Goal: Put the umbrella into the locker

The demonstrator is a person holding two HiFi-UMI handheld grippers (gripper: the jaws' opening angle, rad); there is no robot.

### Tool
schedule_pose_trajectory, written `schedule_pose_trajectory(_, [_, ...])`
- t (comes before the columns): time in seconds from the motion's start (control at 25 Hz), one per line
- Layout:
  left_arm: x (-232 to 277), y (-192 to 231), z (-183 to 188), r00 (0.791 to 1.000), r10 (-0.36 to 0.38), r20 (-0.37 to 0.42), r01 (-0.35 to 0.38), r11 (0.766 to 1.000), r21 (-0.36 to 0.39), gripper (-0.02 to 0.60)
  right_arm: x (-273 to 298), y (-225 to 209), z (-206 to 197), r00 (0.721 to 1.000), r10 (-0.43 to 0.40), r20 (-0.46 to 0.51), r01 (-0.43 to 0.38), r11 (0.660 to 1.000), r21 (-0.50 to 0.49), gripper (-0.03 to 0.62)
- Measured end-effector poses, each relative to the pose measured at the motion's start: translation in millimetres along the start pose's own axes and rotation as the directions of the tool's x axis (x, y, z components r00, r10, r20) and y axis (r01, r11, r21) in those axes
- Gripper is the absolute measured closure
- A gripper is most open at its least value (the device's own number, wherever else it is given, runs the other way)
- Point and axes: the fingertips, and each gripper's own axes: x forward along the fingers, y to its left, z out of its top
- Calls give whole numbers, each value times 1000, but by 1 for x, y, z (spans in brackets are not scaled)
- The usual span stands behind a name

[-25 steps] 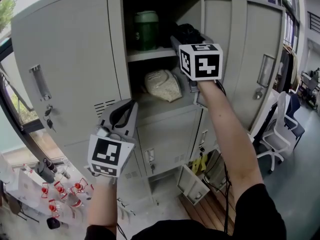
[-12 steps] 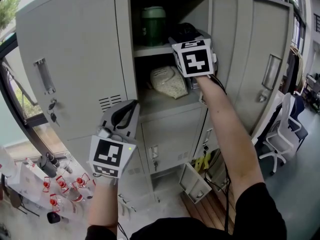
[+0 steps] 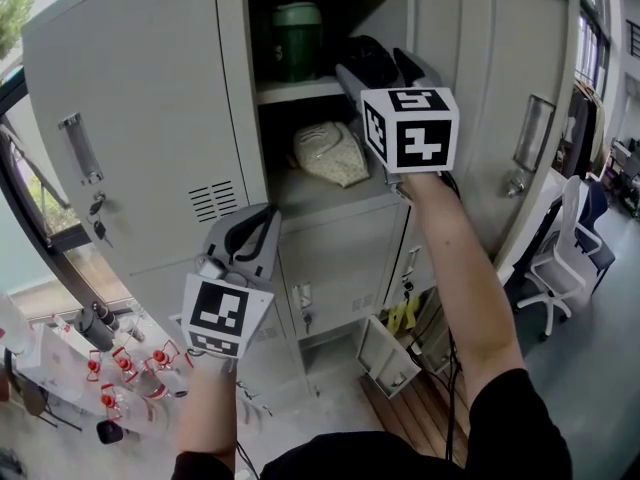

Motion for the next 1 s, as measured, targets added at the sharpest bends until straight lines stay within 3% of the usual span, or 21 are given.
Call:
schedule_pose_trajectory(0.16, [3, -9, -9, 1000, -15, -16, 15, 1000, -14, 572, -18, -2, 6, 1000, 7, 29, -7, 1000, 10, 318])
schedule_pose_trajectory(0.36, [5, -13, -11, 1000, -22, -14, 22, 999, -29, 571, -24, 6, 3, 1000, 0, 19, 1, 997, -74, 414])
schedule_pose_trajectory(0.6, [2, -9, -18, 1000, -15, -20, 14, 999, -44, 571, -15, 10, -1, 1000, -19, 7, 20, 987, -159, 444])
schedule_pose_trajectory(1.0, [-4, 2, -22, 1000, -2, -19, 1, 999, -48, 571, 22, 10, -20, 995, -32, -90, 14, 982, -187, 461])
